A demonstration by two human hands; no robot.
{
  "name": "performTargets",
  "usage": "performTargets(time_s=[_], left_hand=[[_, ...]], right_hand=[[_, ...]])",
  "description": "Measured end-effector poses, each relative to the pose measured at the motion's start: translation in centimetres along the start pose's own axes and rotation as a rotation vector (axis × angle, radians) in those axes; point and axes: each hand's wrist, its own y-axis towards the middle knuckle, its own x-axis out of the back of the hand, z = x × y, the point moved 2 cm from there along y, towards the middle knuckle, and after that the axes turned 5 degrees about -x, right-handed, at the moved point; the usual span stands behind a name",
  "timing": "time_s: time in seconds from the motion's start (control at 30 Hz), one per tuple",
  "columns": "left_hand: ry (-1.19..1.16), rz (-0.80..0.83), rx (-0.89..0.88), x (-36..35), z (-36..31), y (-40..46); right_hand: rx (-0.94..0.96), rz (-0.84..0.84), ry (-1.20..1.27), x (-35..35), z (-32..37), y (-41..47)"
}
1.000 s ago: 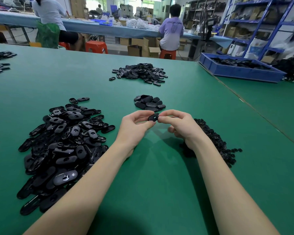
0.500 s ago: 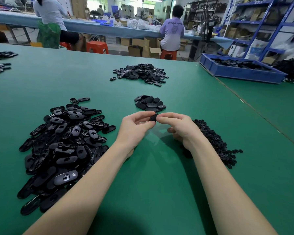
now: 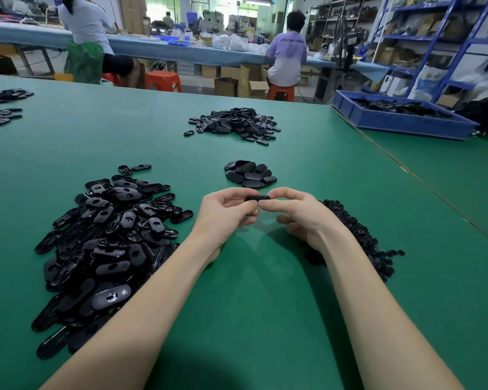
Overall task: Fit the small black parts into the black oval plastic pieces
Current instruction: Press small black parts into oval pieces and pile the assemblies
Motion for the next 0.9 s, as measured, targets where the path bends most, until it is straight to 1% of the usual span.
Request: performTargets(time_s=[0.13, 0.23, 0.3, 0.37, 0.53, 0.9], left_hand=[[0.079, -0.031, -0.037, 0.3, -0.2, 0.2], [0.122, -0.032, -0.041, 0.4, -0.2, 0.2], [0.131, -0.03, -0.032, 0.5, -0.2, 0.2], [0.129, -0.034, -0.022, 0.6, -0.1, 0.2], [0.151, -0.027, -0.007, 0.7, 0.0, 0.1], [0.238, -0.022, -0.014, 0.9, 0.2, 0.3]], right_hand=[[0.129, -0.036, -0.088, -0.1, 0.4, -0.2], [0.241, -0.104, -0.189, -0.5, 0.8, -0.1], [0.284, -0.15, -0.249, -0.8, 0.8, 0.0], [0.299, -0.171, -0.276, -1.0, 0.8, 0.0], [0.298, -0.161, -0.279, -0.9, 0.4, 0.2], [0.317, -0.13, -0.168, -1.4, -0.3, 0.2]])
